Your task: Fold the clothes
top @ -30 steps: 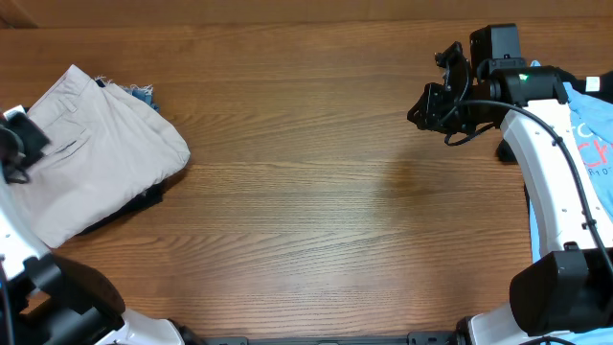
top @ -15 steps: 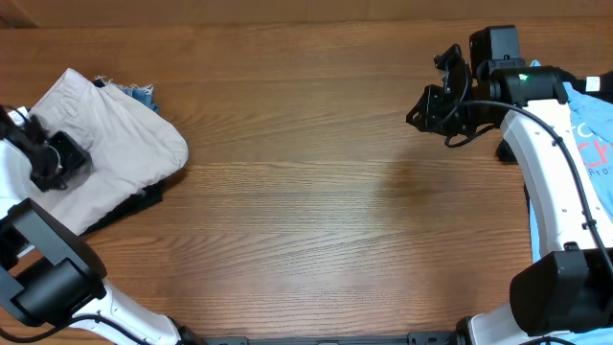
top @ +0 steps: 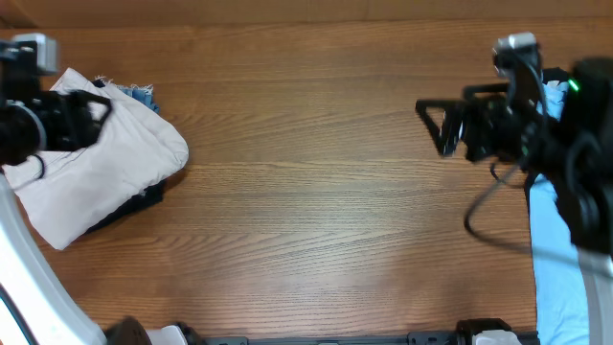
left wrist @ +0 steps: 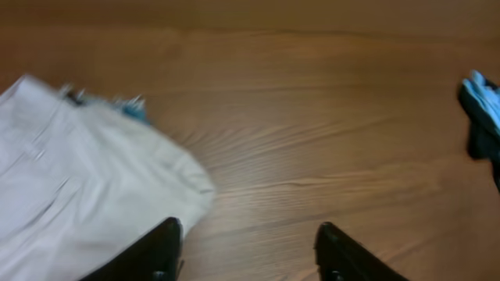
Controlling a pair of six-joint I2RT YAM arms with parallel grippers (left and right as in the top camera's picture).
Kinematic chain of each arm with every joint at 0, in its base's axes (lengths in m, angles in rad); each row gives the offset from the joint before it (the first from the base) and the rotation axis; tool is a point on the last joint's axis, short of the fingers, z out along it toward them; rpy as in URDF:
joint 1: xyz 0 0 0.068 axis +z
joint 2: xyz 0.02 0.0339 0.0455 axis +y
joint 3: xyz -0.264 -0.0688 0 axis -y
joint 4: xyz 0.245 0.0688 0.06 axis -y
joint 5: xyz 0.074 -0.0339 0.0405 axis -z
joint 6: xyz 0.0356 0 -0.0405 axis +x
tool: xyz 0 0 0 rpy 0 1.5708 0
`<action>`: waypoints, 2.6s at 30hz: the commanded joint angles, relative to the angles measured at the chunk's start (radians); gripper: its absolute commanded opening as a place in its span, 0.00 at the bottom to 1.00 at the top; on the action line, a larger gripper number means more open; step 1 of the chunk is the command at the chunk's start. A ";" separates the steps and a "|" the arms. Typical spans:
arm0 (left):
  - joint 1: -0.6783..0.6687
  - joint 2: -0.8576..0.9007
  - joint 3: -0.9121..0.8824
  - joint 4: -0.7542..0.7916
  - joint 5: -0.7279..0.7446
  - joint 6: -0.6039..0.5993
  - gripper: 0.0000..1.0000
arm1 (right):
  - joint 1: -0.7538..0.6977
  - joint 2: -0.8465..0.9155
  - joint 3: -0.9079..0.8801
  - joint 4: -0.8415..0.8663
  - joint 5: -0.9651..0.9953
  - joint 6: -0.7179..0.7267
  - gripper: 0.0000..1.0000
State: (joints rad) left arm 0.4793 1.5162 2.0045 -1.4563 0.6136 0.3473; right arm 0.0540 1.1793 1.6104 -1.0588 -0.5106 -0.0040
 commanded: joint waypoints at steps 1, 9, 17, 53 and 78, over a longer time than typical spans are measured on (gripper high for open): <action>-0.155 -0.045 -0.029 0.014 0.029 -0.032 0.86 | -0.003 -0.069 0.009 -0.030 -0.007 -0.007 1.00; -0.490 0.012 -0.069 0.011 -0.379 -0.180 1.00 | -0.003 -0.122 0.008 -0.056 -0.007 -0.008 1.00; -0.515 0.072 -0.070 0.013 -0.379 -0.180 1.00 | -0.003 -0.061 0.008 -0.055 -0.007 -0.007 1.00; -0.514 0.087 -0.070 0.013 -0.381 -0.180 1.00 | -0.004 -1.078 -1.349 0.475 0.367 -0.023 1.00; -0.513 0.087 -0.070 0.013 -0.381 -0.180 1.00 | -0.004 -1.175 -1.462 0.514 0.352 -0.023 1.00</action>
State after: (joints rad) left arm -0.0330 1.6012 1.9358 -1.4445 0.2375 0.1818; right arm 0.0536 0.0154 0.1577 -0.5476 -0.1528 -0.0296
